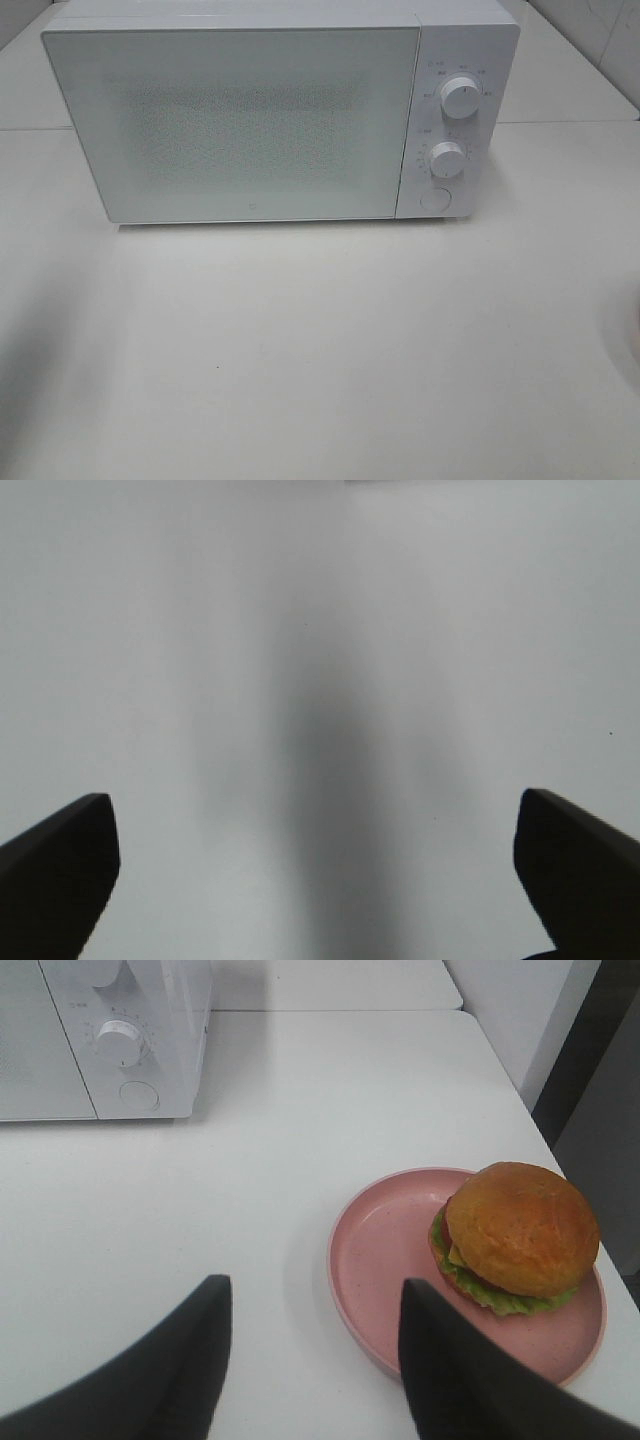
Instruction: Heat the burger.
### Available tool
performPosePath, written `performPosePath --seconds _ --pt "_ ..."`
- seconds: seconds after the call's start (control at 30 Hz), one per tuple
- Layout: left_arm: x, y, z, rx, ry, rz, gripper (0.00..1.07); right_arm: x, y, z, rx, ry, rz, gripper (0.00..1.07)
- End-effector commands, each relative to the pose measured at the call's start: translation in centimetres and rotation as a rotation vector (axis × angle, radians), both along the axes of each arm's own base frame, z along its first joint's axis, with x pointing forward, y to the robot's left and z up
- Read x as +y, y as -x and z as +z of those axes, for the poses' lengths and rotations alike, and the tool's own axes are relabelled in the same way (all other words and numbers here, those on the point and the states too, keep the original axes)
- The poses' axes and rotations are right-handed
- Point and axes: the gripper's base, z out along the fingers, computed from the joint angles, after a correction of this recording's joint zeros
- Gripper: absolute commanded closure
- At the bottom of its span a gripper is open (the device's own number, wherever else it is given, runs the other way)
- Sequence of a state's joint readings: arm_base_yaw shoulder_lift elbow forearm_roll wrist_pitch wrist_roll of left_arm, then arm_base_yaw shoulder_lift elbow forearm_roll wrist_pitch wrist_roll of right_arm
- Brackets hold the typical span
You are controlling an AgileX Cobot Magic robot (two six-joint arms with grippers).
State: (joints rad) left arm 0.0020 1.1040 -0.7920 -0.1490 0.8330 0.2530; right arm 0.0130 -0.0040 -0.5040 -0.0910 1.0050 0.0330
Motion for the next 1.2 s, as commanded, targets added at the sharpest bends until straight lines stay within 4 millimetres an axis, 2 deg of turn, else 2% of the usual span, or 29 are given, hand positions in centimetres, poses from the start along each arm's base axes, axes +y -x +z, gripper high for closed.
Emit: performPosePath --seconds 0.03,0.07,0.23,0.27,0.33,0.37,0.4,0.47,0.53,0.57,0.63,0.93,1.13,1.2 --pt "-0.1 3.1 0.3 -0.053 0.015 -0.005 0.01 0.0 0.4 0.0 -0.034 0.01 0.0 0.62" --pt "-0.1 3.1 0.3 -0.053 0.015 -0.005 0.01 0.0 0.4 0.0 -0.034 0.01 0.0 0.62" --pt "-0.2 6.6 0.0 -0.125 0.023 -0.004 0.01 0.0 0.4 0.0 -0.034 0.01 0.0 0.62" --pt "-0.2 6.6 0.0 -0.125 0.023 -0.004 0.01 0.0 0.4 0.0 -0.034 0.01 0.0 0.62" --pt "-0.3 8.2 0.0 -0.177 0.043 -0.002 0.01 0.0 0.4 0.0 -0.034 0.01 0.0 0.62" --pt "-0.3 8.2 0.0 -0.177 0.043 -0.002 0.01 0.0 0.4 0.0 -0.034 0.01 0.0 0.62" --pt "-0.4 9.3 0.2 -0.218 0.047 -0.004 0.01 0.0 0.4 0.0 -0.034 0.01 0.0 0.62" --pt "-0.4 9.6 0.3 -0.233 0.048 -0.004 0.01 0.0 0.4 0.0 -0.034 0.01 0.0 0.62" --pt "-0.4 11.0 0.4 -0.281 0.048 -0.008 0.01 0.0 0.4 0.0 -0.034 0.01 0.0 0.62" --pt "-0.4 11.0 0.4 -0.281 0.048 -0.008 0.01 0.0 0.4 0.0 -0.034 0.01 0.0 0.62" --pt "-0.5 12.5 0.1 -0.266 0.049 -0.022 0.01 0.0 0.4 0.0 -0.034 0.01 0.0 0.62" --pt "-0.4 15.2 -0.4 -0.241 0.022 -0.044 0.01 0.0 0.4 0.0 -0.034 0.01 0.0 0.62" --pt "-0.3 16.5 -0.2 -0.337 0.003 -0.04 0.01 0.0 0.4 0.0 -0.034 0.01 0.0 0.62" --pt "-0.1 17.6 0.0 -0.404 -0.012 -0.018 0.01 0.0 0.4 0.0 -0.034 0.01 0.0 0.62"
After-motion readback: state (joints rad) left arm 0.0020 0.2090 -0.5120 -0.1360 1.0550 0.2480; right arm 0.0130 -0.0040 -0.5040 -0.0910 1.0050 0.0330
